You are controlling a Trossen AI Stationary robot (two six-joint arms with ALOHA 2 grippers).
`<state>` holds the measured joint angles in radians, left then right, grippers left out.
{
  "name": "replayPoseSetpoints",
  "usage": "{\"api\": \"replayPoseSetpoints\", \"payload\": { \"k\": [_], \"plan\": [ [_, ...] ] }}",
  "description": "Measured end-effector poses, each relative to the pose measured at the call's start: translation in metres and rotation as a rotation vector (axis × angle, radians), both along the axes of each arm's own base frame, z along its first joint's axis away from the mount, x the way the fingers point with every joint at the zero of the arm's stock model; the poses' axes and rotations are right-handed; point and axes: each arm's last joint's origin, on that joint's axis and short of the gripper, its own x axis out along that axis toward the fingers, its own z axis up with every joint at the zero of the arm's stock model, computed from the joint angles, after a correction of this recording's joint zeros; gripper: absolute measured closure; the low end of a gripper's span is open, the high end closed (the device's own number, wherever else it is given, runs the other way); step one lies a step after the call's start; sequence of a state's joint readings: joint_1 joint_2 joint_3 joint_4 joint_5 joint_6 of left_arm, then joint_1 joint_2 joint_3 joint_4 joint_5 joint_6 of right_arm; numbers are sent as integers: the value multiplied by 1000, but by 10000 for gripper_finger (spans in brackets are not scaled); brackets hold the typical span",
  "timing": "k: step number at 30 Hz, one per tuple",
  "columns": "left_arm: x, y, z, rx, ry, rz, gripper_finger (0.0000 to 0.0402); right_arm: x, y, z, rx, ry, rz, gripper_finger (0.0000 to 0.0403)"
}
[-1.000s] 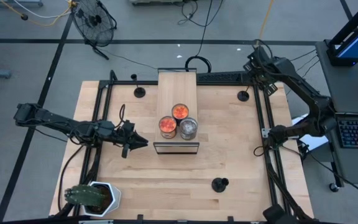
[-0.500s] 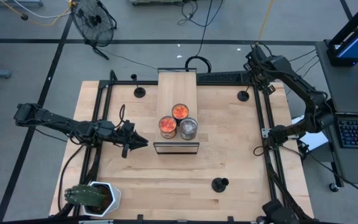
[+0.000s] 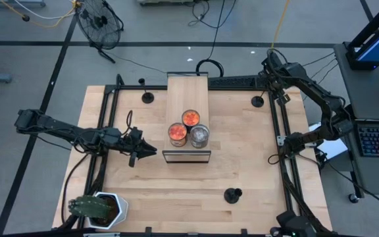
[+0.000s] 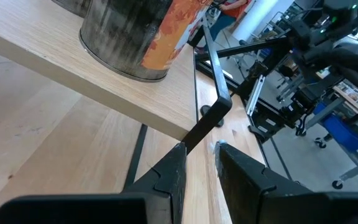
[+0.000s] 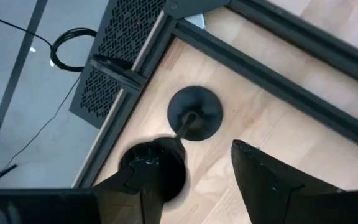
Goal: Pick & Place candle stick holders
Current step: Put the top right black candle holder on the shelf
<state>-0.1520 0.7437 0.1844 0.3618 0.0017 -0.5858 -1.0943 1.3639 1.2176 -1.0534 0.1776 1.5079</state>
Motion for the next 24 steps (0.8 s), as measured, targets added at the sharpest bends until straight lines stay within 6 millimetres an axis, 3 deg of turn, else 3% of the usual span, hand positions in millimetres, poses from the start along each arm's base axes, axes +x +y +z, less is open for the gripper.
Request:
{"api": "replayPoseSetpoints", "payload": {
  "k": [6, 13, 16, 24],
  "plan": [
    [0, 0, 0, -26, 5, 6, 309, 4, -4, -18, -50, -74, 15, 236],
    [0, 0, 0, -50, 9, 11, 309, 7, -10, -22, -107, -100, 39, 242],
    [0, 0, 0, -50, 9, 10, 309, 5, -7, -23, -81, -80, 49, 268],
    [0, 0, 0, -50, 9, 10, 309, 2, -3, -25, -44, 1, 128, 385]
  ]
}}
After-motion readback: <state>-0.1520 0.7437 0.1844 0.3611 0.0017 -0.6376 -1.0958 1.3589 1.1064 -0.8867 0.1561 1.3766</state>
